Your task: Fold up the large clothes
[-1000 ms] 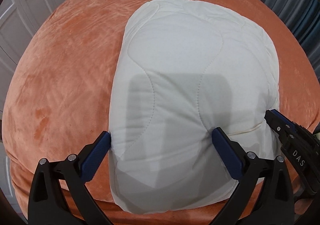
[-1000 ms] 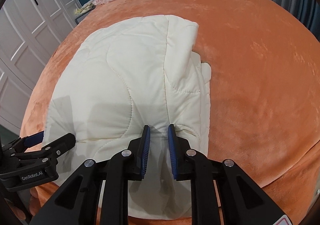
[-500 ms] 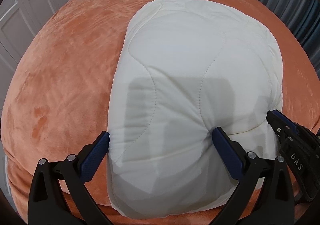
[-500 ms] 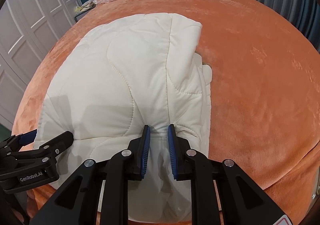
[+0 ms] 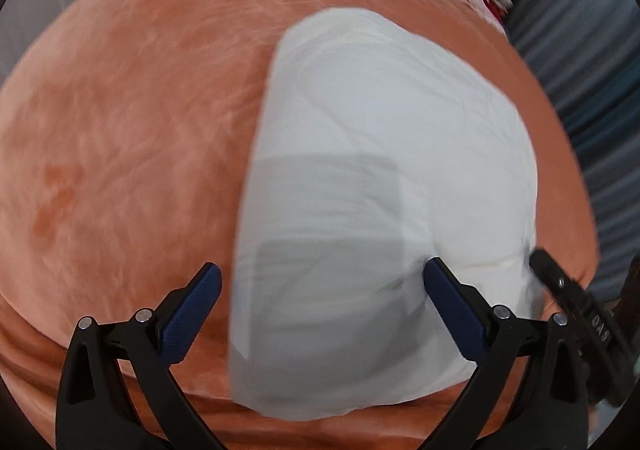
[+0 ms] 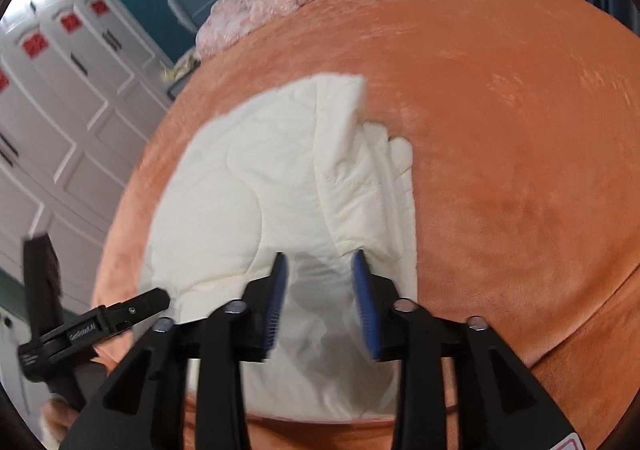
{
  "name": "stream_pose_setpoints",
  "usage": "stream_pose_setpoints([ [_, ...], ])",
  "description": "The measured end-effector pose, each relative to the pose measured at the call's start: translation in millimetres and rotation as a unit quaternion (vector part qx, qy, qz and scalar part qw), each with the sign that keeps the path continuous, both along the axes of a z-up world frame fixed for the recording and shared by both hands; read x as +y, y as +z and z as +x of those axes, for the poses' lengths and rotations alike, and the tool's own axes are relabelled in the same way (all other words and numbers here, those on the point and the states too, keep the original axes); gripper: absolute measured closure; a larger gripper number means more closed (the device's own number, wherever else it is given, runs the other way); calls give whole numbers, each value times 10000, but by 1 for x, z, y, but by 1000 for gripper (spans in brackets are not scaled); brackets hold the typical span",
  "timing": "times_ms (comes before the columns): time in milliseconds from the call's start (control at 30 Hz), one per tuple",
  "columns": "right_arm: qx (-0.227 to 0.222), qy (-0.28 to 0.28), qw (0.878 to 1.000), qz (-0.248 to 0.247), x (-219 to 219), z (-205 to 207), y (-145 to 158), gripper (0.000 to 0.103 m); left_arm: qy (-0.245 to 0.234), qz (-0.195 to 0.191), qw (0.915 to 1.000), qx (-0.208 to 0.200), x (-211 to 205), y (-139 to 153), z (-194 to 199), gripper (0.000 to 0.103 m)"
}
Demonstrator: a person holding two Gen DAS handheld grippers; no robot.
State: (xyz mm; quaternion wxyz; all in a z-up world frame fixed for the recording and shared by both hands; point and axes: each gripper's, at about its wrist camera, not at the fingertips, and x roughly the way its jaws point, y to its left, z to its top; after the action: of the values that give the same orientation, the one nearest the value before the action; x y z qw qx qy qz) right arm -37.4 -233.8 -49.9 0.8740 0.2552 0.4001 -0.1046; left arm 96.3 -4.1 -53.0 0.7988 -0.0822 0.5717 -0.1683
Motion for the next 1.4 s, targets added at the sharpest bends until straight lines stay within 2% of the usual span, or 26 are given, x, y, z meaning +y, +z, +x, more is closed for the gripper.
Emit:
stream_pose_setpoints([
  [33, 31, -240, 9996, -176, -3, -2, 4, 31, 102, -83, 9999, 25, 6, 1, 3, 5],
  [67, -4, -378, 9989, -271, -6, -4, 5, 26, 202, -179, 9996, 44, 12, 1, 7, 5],
  [133, 101, -386, 9991, -133, -16, -1, -2, 26, 308, -333, 9989, 117, 20, -2, 13, 5],
  [200, 272, -326, 9986, 319, -23, 4, -18, 25, 313, -593, 9973, 297, 23, -11, 19, 5],
  [267, 232, -407, 9951, 868, -32, 4, -33, 21, 337, -918, 9941, 470, 25, -22, 23, 5],
  [400, 172, -378, 9869, 1559, -41, 6, -53, 16, 430, -1635, 9820, 838, 28, -42, 28, 5],
  [500, 59, -373, 9756, 2161, -44, 6, -71, 13, 425, -1930, 9758, 931, 27, -49, 30, 5],
  [567, -48, -360, 9718, 2331, -42, 7, -77, 7, 366, -2068, 9731, 943, 23, -50, 30, 5],
  [633, -71, -233, 9735, 2276, -33, 14, -75, 6, 242, -2132, 9716, 993, 14, -52, 29, 5],
  [733, 8, -140, 9738, 2269, -30, 24, -74, 14, 106, -1849, 9794, 810, 3, -42, 27, 5],
  [800, 3, -100, 9770, 2132, -27, 27, -67, 39, -34, -1611, 9856, 514, -5, -27, 23, 9],
  [833, -1, -66, 9798, 1997, -25, 28, -59, 46, -108, -1507, 9879, 361, -8, -20, 21, 13],
  [867, -25, -6, 9830, 1834, -23, 29, -49, 58, -239, -1354, 9904, 153, -13, -10, 18, 16],
  [967, -170, 120, 9898, 1408, -17, 35, -18, 71, -488, -1179, 9914, -306, -22, 19, 13, 27],
  [1033, -308, 188, 9933, 1096, -11, 39, 4, 72, -606, -1150, 9899, -568, -28, 39, 13, 34],
  [1200, -834, 426, 9941, 549, -1, 52, 62, 73, -788, -1256, 9799, -1334, -26, 92, 19, 35],
  [1400, -1558, 694, 9853, 48, 7, 78, 129, 73, -955, -1337, 9575, -2372, -21, 160, 37, 35],
])
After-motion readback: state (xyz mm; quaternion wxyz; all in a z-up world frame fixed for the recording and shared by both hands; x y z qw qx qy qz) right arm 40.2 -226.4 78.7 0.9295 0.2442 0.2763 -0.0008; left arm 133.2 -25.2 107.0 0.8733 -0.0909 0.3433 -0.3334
